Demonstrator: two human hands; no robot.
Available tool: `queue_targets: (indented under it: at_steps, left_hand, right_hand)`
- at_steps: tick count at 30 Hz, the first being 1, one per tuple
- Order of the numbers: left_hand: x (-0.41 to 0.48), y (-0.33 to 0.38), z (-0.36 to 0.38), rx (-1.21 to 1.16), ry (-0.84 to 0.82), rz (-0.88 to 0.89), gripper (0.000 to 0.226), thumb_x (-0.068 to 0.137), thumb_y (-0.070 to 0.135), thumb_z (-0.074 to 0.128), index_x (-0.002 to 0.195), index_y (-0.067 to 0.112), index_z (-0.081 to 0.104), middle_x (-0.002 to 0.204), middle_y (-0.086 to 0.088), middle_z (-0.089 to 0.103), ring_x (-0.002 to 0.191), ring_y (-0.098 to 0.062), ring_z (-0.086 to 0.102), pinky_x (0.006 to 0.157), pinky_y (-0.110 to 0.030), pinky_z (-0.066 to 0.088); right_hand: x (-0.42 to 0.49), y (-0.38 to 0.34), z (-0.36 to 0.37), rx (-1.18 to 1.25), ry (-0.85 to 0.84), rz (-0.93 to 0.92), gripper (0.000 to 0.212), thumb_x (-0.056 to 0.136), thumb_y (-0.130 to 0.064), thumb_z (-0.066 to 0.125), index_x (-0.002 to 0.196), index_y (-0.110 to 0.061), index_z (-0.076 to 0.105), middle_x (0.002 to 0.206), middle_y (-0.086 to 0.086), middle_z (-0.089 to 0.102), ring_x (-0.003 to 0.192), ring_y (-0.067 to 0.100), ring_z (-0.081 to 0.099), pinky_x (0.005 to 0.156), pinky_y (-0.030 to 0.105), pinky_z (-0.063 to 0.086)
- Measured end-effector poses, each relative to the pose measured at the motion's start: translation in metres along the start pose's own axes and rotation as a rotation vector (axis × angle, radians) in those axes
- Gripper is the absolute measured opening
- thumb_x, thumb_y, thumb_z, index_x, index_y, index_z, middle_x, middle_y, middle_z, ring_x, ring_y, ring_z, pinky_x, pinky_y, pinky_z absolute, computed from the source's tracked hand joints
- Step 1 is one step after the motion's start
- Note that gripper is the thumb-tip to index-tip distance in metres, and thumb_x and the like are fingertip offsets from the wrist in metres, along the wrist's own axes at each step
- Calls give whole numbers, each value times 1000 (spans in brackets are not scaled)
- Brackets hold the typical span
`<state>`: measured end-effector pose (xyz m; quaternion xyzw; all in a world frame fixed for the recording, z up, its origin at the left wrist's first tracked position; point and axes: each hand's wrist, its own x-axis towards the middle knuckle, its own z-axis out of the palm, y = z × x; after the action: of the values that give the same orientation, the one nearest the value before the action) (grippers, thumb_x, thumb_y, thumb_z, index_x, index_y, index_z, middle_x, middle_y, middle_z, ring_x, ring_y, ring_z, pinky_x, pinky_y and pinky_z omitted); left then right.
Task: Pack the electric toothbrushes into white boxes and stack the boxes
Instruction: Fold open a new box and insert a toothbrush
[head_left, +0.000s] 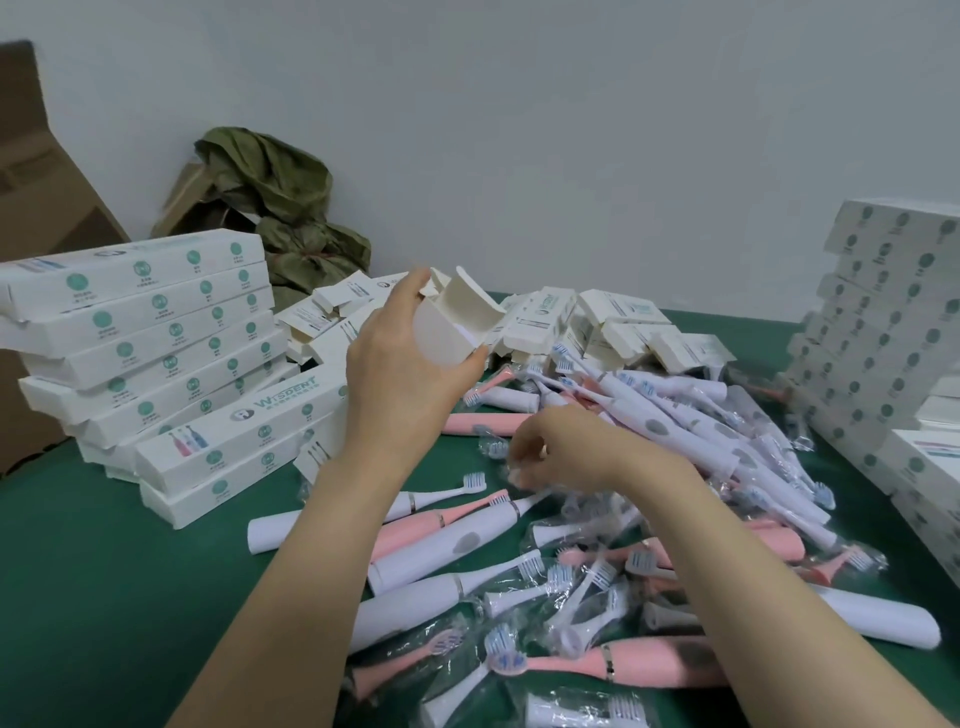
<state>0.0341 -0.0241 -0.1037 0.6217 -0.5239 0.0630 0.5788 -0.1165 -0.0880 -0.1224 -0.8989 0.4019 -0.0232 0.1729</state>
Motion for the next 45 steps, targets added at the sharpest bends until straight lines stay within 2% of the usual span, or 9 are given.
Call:
queue_targets:
  at_steps: [5,8,11,18,28,32,35,39,45]
  left_hand:
    - [-2,2,2,1,-52,13,74,66,33,79,132,20,51,119,-2,62,109,-22,54,88,-19,32]
    - [-3,6,4,-2,-77,6,75,64,29,80,132,22,50,115,-1,63,105,-22,54,92,-35,42]
    - [-8,9,6,-13,-77,14,74,63,24,82,131,21,52,109,-1,64,101,-24,55,90,-37,43]
    - [-12,13,12,-30,-110,49,74,66,26,83,132,17,52,116,-4,64,109,-24,56,93,-29,39]
    - [-15,12,14,-26,-204,144,77,62,20,85,132,17,52,114,-1,64,105,-17,56,89,-18,36]
    - [-17,11,14,3,-224,180,78,63,21,85,133,14,52,118,-3,63,107,-15,52,85,2,24]
    - [-16,10,13,38,-201,167,78,64,24,84,134,16,51,116,-4,63,105,-21,54,81,-9,29]
    - [-12,6,12,14,-176,132,80,61,25,84,134,19,51,119,-1,63,108,-17,54,84,-13,31]
    - [-11,1,17,15,-170,64,80,65,28,82,137,24,48,125,0,60,116,-18,51,88,-17,31]
  right_hand:
    - [-38,-2,-53,694,195,-160,20,80,-36,68,93,-21,74,82,12,66,61,0,51,67,18,40]
    - [-49,-20,-68,1306,189,-329,16,78,-23,62,86,-12,71,61,-5,63,57,4,55,56,16,48]
    - [-38,-45,-59,1535,328,-310,18,88,-7,54,72,-7,63,57,-7,61,58,7,57,53,18,51]
    - [-14,-41,-35,1277,902,-56,9,95,-18,55,87,-17,53,67,-2,60,61,13,59,62,26,50]
    - [-8,-40,-24,898,1162,-106,17,92,-20,58,83,-32,50,72,-2,61,71,23,63,68,36,51]
    - [-10,-34,-25,995,1157,-59,17,90,-20,62,81,-29,52,70,3,63,67,23,64,75,45,54]
    - [-11,-34,-25,865,1108,-140,20,88,-21,65,79,-35,54,72,2,63,68,23,61,69,44,52]
    - [-6,-42,-19,714,1038,-156,16,86,-24,68,83,-30,54,63,-10,58,60,7,55,59,21,43]
    - [-6,-47,-14,764,925,-185,7,89,-30,61,85,-25,65,75,-12,62,74,2,57,70,22,45]
